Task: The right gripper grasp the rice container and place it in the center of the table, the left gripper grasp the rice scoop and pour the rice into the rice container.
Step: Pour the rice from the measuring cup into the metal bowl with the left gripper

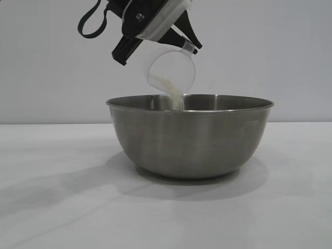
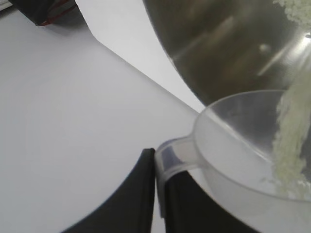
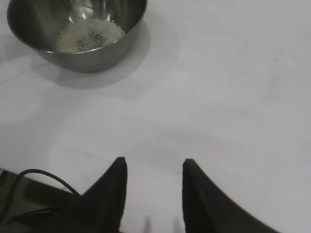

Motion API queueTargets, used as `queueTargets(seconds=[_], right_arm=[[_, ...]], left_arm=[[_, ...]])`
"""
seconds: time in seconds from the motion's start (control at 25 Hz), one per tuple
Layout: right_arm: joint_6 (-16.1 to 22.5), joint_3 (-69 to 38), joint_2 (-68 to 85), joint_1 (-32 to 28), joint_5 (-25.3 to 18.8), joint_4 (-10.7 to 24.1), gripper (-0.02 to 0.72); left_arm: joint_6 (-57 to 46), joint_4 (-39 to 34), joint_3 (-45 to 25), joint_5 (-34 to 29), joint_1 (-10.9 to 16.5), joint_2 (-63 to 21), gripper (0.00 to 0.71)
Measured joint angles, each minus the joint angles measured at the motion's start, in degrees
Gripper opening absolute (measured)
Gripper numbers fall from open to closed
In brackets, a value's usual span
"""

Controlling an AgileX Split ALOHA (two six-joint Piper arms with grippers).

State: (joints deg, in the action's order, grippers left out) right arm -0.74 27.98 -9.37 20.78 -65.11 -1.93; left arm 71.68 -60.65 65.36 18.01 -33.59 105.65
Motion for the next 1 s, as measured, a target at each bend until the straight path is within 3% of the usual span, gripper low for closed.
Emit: queueTargets(seconds=[0.32,0.6,0.8,1.0], right_arm=[[0.00,0.00,0.00,0.00,0.00,0.00,0.257],[0.00,0.00,0.00,0.00,0.00,0.00,0.257],[0.00,0.00,0.00,0.00,0.00,0.00,0.257],[0.00,0.00,0.00,0.00,0.00,0.00,0.257]], left_arm=[[0.09,0.11,0.00,0.00,0.00,0.00,0.000],[0.09,2.23,0.00,0.01,-2.45,0.00,0.000],[0.09,17.93,0.00,-0.19,-0.78,0.00,0.000],[-1.57,47.65,0.00,-1.05,1.45,0.00,0.000]])
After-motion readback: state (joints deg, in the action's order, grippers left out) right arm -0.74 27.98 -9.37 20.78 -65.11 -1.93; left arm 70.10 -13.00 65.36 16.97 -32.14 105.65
